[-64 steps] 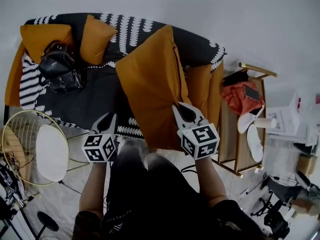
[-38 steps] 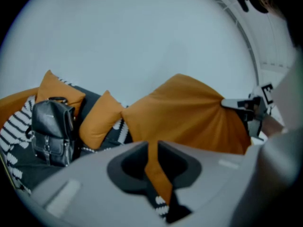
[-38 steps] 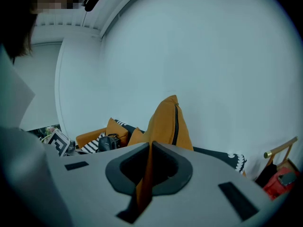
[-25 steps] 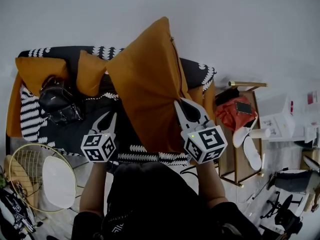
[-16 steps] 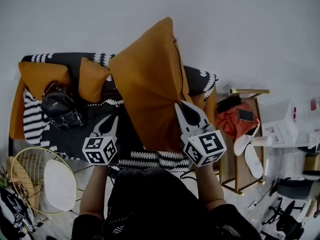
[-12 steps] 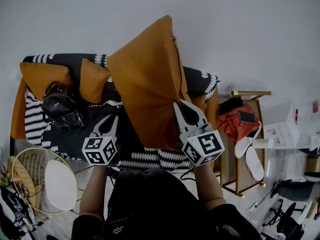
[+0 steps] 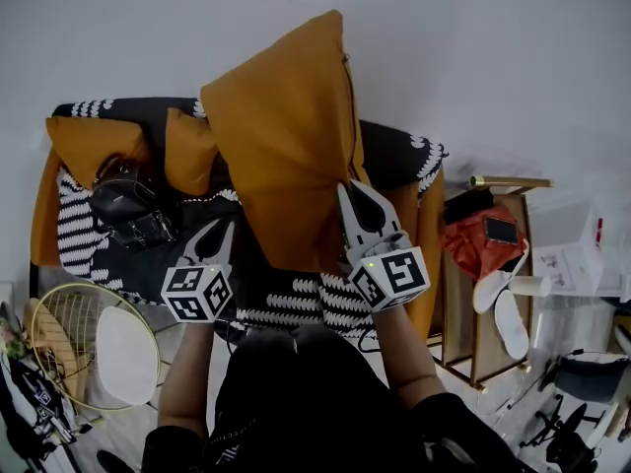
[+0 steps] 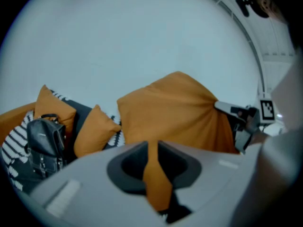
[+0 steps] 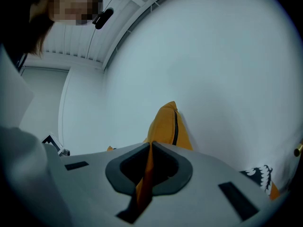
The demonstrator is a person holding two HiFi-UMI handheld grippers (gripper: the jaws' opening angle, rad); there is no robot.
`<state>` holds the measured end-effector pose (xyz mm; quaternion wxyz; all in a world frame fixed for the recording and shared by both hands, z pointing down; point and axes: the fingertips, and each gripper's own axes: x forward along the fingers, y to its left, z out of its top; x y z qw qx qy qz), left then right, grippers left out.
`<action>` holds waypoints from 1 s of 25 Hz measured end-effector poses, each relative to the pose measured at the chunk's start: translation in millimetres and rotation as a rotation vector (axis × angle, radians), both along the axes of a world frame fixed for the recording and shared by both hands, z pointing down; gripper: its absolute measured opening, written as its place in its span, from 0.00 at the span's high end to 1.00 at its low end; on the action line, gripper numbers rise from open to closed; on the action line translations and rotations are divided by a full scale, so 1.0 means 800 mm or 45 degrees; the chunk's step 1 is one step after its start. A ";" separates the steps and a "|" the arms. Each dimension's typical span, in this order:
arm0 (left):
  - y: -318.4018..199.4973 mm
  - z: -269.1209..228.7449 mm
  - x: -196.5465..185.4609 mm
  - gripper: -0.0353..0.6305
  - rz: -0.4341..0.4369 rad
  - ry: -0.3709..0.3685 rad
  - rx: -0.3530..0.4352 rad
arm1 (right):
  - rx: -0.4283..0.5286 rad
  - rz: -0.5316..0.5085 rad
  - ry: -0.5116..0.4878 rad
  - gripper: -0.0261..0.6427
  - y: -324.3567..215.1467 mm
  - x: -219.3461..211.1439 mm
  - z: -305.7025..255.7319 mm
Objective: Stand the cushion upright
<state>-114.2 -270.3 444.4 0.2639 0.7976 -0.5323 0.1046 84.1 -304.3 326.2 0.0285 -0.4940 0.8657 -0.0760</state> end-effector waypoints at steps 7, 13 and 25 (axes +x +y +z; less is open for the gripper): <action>-0.011 0.000 -0.006 0.85 -0.014 -0.018 0.005 | -0.039 0.066 -0.040 0.96 -0.024 0.005 0.043; -0.023 0.005 0.002 0.85 -0.010 -0.013 -0.001 | -0.056 0.073 -0.027 0.96 -0.033 0.009 0.079; -0.034 0.038 0.036 0.85 0.056 -0.036 -0.067 | -0.190 0.295 -0.095 0.96 -0.037 0.054 0.168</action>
